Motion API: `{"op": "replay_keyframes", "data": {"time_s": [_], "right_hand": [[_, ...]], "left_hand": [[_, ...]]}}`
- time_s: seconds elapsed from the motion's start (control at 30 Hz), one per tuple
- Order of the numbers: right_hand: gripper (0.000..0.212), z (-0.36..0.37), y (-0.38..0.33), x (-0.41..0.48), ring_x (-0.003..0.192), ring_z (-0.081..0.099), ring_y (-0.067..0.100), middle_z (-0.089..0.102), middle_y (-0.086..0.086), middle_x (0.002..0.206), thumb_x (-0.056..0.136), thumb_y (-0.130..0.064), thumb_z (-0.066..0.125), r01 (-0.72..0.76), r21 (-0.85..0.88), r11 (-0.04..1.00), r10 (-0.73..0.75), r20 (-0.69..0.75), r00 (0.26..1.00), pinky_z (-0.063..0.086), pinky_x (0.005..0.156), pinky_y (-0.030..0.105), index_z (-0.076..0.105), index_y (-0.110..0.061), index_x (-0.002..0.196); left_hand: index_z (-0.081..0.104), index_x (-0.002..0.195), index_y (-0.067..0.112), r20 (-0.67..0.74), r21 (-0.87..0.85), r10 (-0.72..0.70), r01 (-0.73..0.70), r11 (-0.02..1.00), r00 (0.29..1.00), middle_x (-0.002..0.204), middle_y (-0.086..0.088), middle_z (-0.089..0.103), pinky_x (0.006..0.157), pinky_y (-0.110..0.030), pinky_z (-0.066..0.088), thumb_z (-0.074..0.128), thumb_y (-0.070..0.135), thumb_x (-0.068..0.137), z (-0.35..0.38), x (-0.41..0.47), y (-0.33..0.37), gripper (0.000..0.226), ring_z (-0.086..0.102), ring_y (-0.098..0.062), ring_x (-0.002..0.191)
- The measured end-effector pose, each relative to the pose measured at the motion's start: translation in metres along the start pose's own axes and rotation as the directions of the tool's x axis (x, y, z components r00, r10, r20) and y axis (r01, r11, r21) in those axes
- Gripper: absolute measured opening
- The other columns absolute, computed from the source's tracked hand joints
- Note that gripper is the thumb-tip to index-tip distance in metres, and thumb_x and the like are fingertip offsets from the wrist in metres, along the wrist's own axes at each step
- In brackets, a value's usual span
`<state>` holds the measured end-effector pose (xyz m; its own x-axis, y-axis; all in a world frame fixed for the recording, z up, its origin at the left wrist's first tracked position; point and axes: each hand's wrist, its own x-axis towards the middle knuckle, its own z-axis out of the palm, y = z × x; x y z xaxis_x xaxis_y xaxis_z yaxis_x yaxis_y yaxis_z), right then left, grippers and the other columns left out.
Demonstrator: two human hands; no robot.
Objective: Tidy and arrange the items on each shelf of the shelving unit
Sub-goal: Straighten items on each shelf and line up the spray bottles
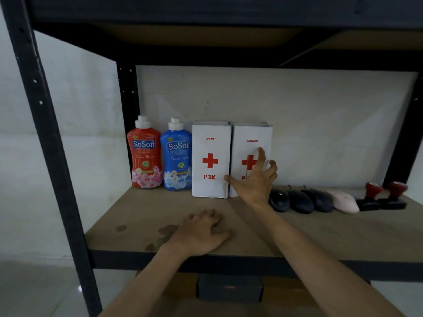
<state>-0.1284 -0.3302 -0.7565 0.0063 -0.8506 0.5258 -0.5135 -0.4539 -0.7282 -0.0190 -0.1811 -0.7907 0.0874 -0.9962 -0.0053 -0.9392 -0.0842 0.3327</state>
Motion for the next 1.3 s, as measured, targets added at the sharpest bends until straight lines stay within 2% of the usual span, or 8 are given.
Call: {"op": "replay_keyframes", "data": {"time_s": [0.1,0.23,0.33,0.43,0.57,0.7,0.97,1.3], "right_hand": [[0.093,-0.017,0.005,0.0,0.134,0.027,0.032,0.025,0.015,0.146,0.075,-0.043,0.083,-0.006,0.039,0.999,0.007,-0.028,1.0,0.037,0.106,0.046,0.028,-0.026,0.148],[0.044,-0.056,0.018,0.006,0.119,0.05,0.026,0.05,0.01,0.124,0.088,-0.03,0.071,-0.016,0.099,0.995,0.011,0.051,0.999,0.046,0.093,0.032,0.056,-0.019,0.128],[0.026,-0.094,0.032,0.016,0.111,0.057,0.025,0.063,0.002,0.112,0.087,-0.033,0.069,0.067,-0.131,0.989,-0.051,0.12,0.991,0.043,0.089,0.034,0.065,-0.026,0.111],[0.028,-0.128,0.044,0.027,0.121,0.046,0.026,0.061,-0.004,0.121,0.083,-0.042,0.067,0.191,-0.484,0.854,0.012,0.384,0.923,0.029,0.099,0.044,0.064,-0.038,0.111],[0.043,-0.136,0.066,0.031,0.124,0.047,0.023,0.061,-0.011,0.124,0.079,-0.053,0.07,0.337,-0.495,0.801,0.047,0.613,0.788,0.013,0.111,0.06,0.059,-0.042,0.119],[0.049,-0.127,0.084,0.033,0.129,0.048,0.02,0.059,-0.011,0.134,0.081,-0.051,0.071,0.371,-0.442,0.817,-0.043,0.595,0.803,0.001,0.114,0.067,0.057,-0.039,0.126],[0.044,-0.122,0.088,0.043,0.126,0.05,0.02,0.059,-0.01,0.13,0.08,-0.05,0.072,0.4,-0.415,0.817,-0.085,0.6,0.796,0.002,0.113,0.071,0.058,-0.039,0.121],[0.048,-0.117,0.092,0.051,0.13,0.048,0.021,0.057,-0.007,0.137,0.086,-0.047,0.068,0.404,-0.43,0.807,-0.099,0.576,0.811,0.001,0.114,0.069,0.054,-0.037,0.131]], "left_hand": [[0.03,0.155,0.031,0.006,-0.015,-0.009,0.009,1.0,1.0,0.165,0.004,0.02,0.122,-0.042,0.01,0.035,0.074,0.092,-0.003,-0.001,0.004,0.077,0.017,-0.017,0.15],[0.029,0.155,0.03,0.013,-0.057,0.02,-0.019,0.998,1.0,0.165,0.005,0.019,0.122,-0.038,0.013,0.036,0.077,0.09,-0.001,-0.001,0.024,0.08,0.017,-0.016,0.15],[0.027,0.156,0.03,0.046,-0.059,0.078,-0.076,0.995,0.996,0.165,0.007,0.016,0.12,-0.036,0.011,0.037,0.076,0.091,0.006,0.001,0.053,0.08,0.014,-0.015,0.15],[0.025,0.156,0.03,0.068,-0.051,0.136,-0.132,0.99,0.988,0.165,0.007,0.014,0.121,-0.038,0.009,0.036,0.075,0.092,0.018,0.007,0.081,0.079,0.011,-0.014,0.151],[0.021,0.157,0.029,0.08,-0.005,0.175,-0.176,0.984,0.981,0.166,0.006,0.012,0.122,-0.04,0.004,0.033,0.075,0.092,0.031,0.017,0.102,0.081,0.009,-0.014,0.151],[0.016,0.158,0.032,0.085,0.01,0.153,-0.155,0.988,0.984,0.166,0.008,0.008,0.122,-0.043,0.003,0.03,0.08,0.089,0.036,0.025,0.107,0.085,0.006,-0.011,0.151],[0.005,0.158,0.04,0.142,0.073,0.111,-0.123,0.99,0.984,0.166,0.012,-0.004,0.121,-0.041,-0.004,0.023,0.081,0.089,0.038,0.029,0.109,0.082,-0.004,-0.011,0.151],[0.007,0.158,0.037,0.131,0.081,0.084,-0.095,0.992,0.988,0.167,0.01,0.0,0.122,-0.044,-0.002,0.027,0.08,0.089,0.037,0.031,0.117,0.084,-0.001,-0.013,0.152]]}}
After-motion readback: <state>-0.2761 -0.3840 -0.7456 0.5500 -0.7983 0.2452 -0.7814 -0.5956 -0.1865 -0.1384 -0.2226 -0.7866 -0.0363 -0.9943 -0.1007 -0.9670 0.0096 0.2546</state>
